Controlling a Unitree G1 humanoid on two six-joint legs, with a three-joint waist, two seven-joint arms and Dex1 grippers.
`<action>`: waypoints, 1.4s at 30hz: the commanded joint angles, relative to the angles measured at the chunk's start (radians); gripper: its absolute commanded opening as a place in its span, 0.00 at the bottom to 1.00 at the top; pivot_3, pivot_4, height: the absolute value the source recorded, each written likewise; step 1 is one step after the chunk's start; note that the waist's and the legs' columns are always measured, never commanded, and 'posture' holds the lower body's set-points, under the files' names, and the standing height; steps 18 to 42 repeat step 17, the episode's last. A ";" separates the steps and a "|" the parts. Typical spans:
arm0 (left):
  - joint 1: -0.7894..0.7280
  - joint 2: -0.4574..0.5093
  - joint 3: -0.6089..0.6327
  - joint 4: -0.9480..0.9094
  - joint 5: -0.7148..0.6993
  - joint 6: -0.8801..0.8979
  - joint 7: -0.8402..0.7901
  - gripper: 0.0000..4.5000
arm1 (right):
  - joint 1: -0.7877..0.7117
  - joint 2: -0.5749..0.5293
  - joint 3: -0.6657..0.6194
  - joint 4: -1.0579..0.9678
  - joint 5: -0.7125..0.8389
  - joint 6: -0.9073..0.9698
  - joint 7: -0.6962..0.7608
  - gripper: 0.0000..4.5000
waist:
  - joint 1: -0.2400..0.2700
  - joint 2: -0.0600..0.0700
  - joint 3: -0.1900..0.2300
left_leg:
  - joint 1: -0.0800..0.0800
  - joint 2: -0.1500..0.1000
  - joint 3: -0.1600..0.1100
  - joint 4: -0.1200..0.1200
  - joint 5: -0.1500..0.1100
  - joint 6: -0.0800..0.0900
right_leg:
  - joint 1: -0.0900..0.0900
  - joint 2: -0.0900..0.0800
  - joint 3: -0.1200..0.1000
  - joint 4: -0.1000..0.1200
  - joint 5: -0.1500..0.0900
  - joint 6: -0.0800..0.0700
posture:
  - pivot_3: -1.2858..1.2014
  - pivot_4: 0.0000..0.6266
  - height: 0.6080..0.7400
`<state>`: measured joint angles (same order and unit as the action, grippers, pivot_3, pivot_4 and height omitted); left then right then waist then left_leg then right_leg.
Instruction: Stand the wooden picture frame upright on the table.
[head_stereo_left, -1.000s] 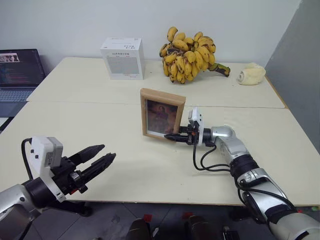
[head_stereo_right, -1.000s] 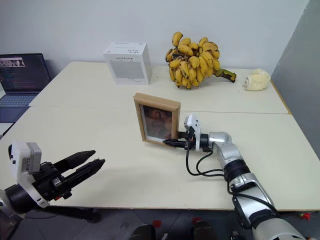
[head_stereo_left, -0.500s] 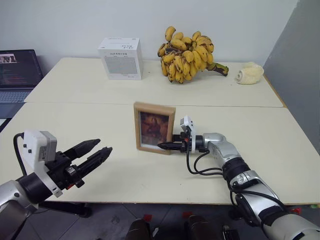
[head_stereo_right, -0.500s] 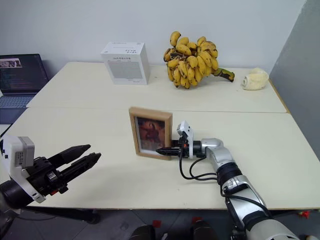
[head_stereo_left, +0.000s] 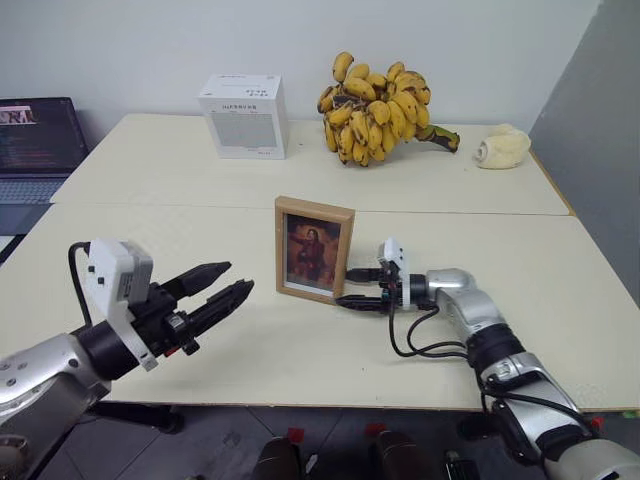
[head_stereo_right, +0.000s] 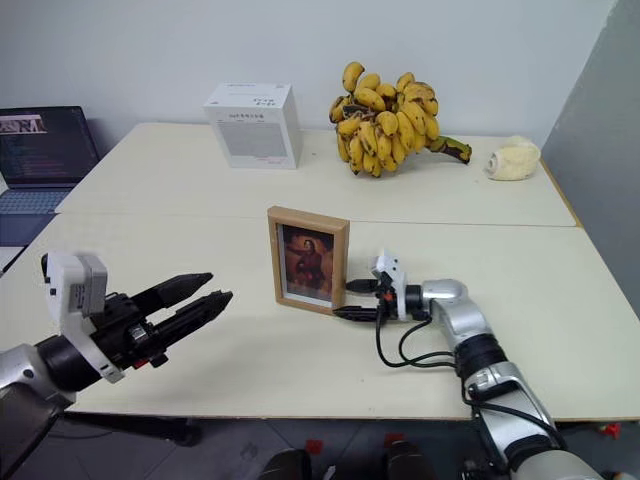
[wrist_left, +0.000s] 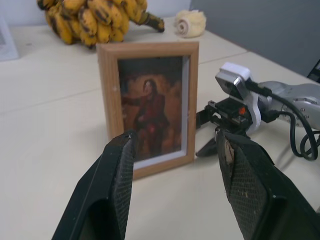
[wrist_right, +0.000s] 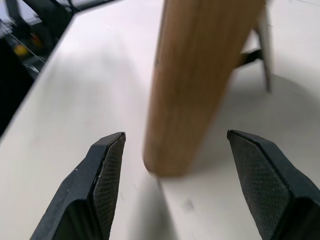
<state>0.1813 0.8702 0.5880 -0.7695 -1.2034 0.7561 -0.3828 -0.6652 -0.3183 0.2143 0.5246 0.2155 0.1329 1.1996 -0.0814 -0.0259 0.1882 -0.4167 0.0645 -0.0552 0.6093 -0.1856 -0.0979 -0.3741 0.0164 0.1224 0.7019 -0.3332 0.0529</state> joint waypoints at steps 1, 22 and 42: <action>-0.047 0.018 -0.049 0.034 0.028 -0.010 -0.032 0.59 | 0.058 -0.098 -0.029 -0.233 0.011 0.053 0.009 0.76 | 0.000 0.000 0.000 | -0.001 0.000 0.000 0.000 0.000 0.000 | 0.000 0.000 0.000 -0.001 0.000 0.000 | 0.52 0.24 1.00; -0.134 0.042 -0.112 0.099 0.138 0.009 -0.065 0.59 | 0.161 -0.195 -0.213 -0.857 0.299 0.543 -0.262 0.76 | 0.001 0.001 0.001 | -0.002 0.000 0.000 -0.002 0.000 0.000 | 0.000 0.000 0.000 -0.005 -0.001 0.001 | 0.52 0.24 1.00; -0.134 0.042 -0.112 0.099 0.138 0.009 -0.065 0.59 | 0.161 -0.195 -0.213 -0.857 0.299 0.543 -0.262 0.76 | 0.001 0.001 0.001 | -0.002 0.000 0.000 -0.002 0.000 0.000 | 0.000 0.000 0.000 -0.005 -0.001 0.001 | 0.52 0.24 1.00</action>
